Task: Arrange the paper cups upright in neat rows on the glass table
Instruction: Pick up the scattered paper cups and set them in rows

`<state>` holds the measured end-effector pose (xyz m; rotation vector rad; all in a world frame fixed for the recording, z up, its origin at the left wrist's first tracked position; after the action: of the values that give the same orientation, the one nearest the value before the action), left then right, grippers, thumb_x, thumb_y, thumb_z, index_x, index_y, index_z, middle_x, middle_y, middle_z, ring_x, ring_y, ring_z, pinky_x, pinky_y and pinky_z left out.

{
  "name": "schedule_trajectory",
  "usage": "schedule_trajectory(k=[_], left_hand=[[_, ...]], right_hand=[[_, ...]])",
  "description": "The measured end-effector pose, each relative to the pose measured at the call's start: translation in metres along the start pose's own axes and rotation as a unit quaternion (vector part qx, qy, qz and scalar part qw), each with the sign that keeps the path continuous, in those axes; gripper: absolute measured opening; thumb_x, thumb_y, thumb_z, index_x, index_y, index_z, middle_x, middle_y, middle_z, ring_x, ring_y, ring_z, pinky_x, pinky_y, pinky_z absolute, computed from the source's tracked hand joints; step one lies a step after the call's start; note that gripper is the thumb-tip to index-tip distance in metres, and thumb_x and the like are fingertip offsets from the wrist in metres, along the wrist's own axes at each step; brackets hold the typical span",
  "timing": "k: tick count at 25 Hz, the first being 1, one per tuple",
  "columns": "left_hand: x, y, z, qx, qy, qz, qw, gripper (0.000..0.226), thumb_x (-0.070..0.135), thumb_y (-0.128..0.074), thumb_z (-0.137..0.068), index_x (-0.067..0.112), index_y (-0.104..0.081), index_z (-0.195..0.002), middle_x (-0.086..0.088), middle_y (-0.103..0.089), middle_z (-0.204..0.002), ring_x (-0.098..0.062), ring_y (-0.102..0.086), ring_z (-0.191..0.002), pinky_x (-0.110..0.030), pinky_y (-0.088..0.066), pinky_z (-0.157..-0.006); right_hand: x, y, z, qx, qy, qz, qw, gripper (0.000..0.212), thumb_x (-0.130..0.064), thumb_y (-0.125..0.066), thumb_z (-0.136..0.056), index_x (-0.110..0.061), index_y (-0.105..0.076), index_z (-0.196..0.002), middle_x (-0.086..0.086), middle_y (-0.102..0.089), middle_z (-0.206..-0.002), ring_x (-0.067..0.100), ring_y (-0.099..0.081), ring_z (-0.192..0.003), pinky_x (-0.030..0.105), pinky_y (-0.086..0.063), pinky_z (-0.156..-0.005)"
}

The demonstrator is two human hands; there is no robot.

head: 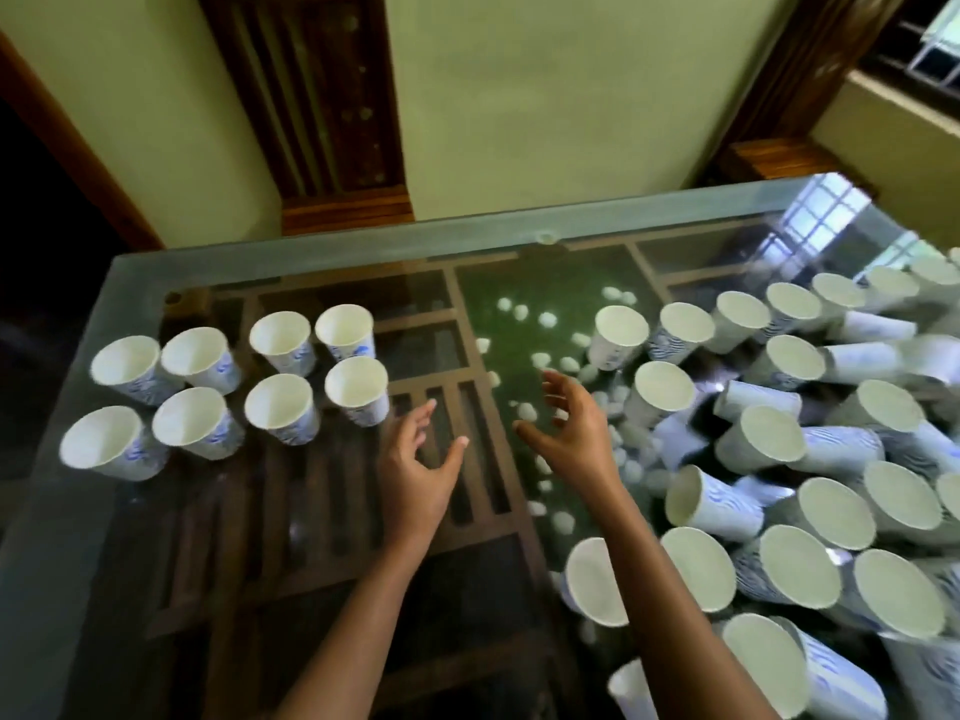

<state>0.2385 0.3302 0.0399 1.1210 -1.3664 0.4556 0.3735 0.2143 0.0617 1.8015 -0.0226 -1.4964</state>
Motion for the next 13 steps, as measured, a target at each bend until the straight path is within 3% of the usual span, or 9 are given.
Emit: schedule_trajectory(k=[4, 9, 13], left_hand=[[0.026, -0.069, 0.015, -0.132, 0.003, 0.019, 0.991, 0.048, 0.008, -0.075, -0.072, 0.018, -0.057, -0.115, 0.001, -0.057, -0.116, -0.012, -0.055, -0.105, -0.012, -0.045, -0.085], [0.045, -0.141, 0.003, -0.155, 0.024, 0.036, 0.987, 0.048, 0.008, -0.076, -0.071, 0.013, -0.058, -0.116, -0.005, -0.059, -0.116, -0.014, -0.055, -0.101, -0.026, -0.047, -0.088], [0.041, -0.183, -0.026, -0.142, 0.075, 0.052, 0.986, 0.052, 0.006, -0.077, -0.070, 0.012, -0.056, -0.117, -0.007, -0.059, -0.120, -0.018, -0.055, -0.108, -0.035, -0.049, -0.093]], right_hand=[[0.041, 0.063, -0.004, 0.064, -0.026, -0.002, 0.998, 0.060, -0.017, -0.080, -0.070, -0.011, -0.051, -0.123, 0.008, -0.058, -0.120, 0.022, -0.056, -0.108, 0.041, -0.050, -0.092], [0.083, 0.113, -0.021, 0.134, -0.051, 0.016, 0.990, 0.072, -0.019, -0.085, -0.063, -0.003, -0.051, -0.124, 0.016, -0.056, -0.121, 0.030, -0.055, -0.110, 0.043, -0.046, -0.096], [0.104, 0.116, -0.040, 0.076, -0.063, 0.058, 0.993, 0.089, -0.021, -0.087, -0.059, -0.004, -0.042, -0.133, 0.016, -0.048, -0.129, 0.028, -0.044, -0.122, 0.027, -0.030, -0.099]])
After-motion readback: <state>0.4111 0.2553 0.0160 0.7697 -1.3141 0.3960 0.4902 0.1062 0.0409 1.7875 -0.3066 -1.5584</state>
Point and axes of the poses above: each hand's wrist, its own z-axis away from the middle knuckle, its own y-axis out of the back of the hand, x = y × z, the point moved 2 cm from there along -z, towards the middle knuckle
